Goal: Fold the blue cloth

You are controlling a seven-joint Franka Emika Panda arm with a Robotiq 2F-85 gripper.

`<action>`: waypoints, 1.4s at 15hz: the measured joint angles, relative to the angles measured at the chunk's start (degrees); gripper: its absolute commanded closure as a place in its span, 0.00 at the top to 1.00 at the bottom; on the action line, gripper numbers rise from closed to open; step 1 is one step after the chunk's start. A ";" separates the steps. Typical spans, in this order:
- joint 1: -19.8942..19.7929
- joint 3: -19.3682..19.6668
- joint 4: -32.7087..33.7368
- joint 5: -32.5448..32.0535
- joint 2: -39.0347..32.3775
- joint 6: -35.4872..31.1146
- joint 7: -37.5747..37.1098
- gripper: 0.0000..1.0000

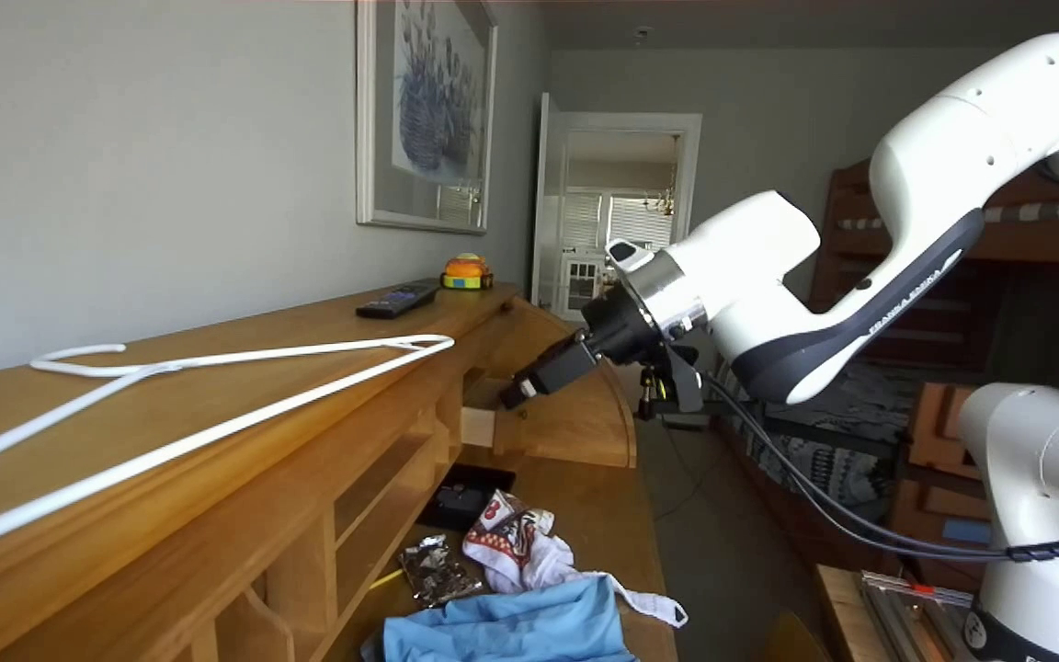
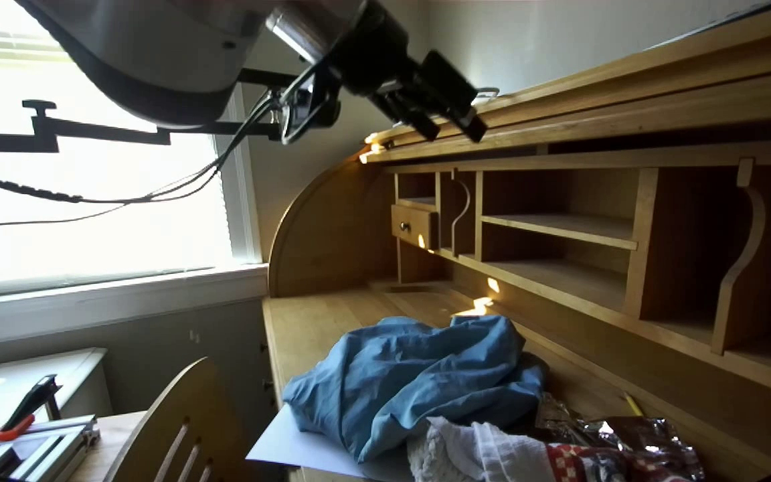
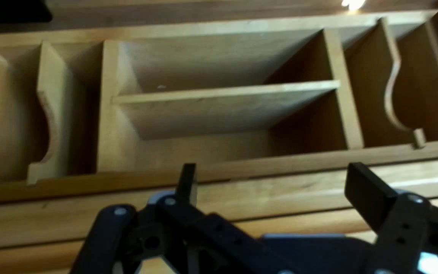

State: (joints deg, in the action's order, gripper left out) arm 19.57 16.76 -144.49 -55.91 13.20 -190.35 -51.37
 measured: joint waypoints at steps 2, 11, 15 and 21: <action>9.59 6.97 -3.17 -0.70 -0.36 -1.14 0.57 1.00; 51.58 41.29 -13.42 -3.05 1.43 11.23 4.85 1.00; 57.89 48.61 -9.38 7.06 5.49 27.64 20.77 1.00; 64.03 52.87 4.81 18.21 14.87 47.88 42.59 1.00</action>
State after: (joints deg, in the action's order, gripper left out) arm 83.60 69.64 -139.69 -37.70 28.07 -142.48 -8.78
